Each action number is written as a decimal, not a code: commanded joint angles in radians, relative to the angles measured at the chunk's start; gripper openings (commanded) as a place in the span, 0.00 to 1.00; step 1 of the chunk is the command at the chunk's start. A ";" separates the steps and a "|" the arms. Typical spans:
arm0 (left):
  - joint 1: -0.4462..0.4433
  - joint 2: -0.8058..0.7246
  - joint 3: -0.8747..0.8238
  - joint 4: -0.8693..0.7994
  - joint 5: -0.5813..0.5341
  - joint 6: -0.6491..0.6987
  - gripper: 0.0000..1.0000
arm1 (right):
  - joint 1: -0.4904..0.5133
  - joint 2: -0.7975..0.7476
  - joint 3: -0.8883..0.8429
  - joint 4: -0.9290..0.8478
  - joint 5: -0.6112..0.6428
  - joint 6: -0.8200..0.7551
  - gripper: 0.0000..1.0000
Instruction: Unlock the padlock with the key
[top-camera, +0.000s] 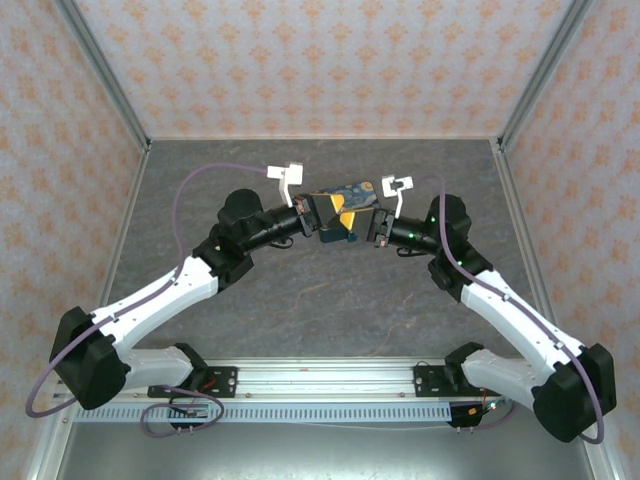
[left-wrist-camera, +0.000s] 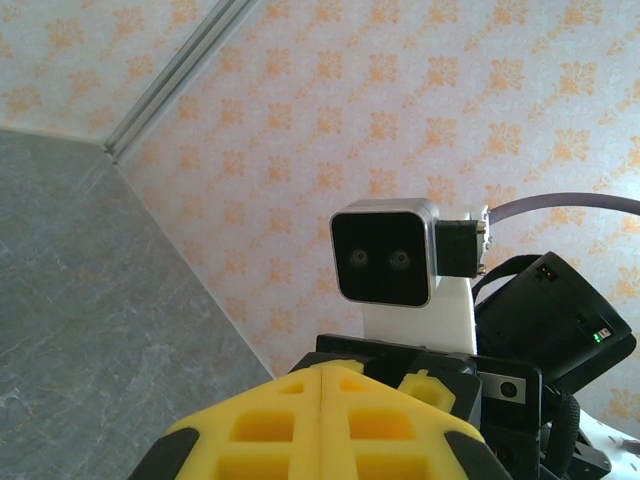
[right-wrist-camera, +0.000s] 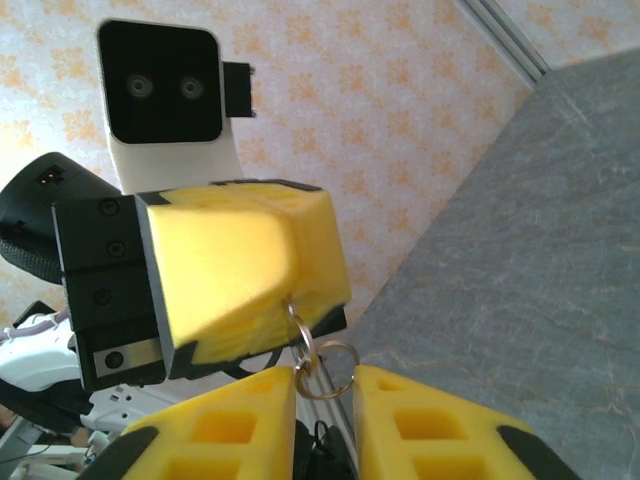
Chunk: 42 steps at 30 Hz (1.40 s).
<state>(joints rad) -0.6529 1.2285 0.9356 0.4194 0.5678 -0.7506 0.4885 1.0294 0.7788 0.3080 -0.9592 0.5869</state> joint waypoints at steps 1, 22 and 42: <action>-0.007 -0.038 0.042 -0.011 0.012 0.033 0.00 | 0.004 -0.056 0.031 -0.056 0.017 -0.065 0.28; -0.007 -0.032 0.053 -0.035 0.040 0.043 0.00 | 0.005 0.005 0.083 0.062 -0.042 -0.004 0.34; 0.007 -0.055 0.070 -0.123 -0.016 0.095 0.32 | 0.005 -0.016 0.071 -0.080 -0.006 -0.074 0.00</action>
<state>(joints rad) -0.6525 1.2129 0.9657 0.3447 0.5819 -0.7010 0.4885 1.0542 0.8322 0.2810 -0.9890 0.5705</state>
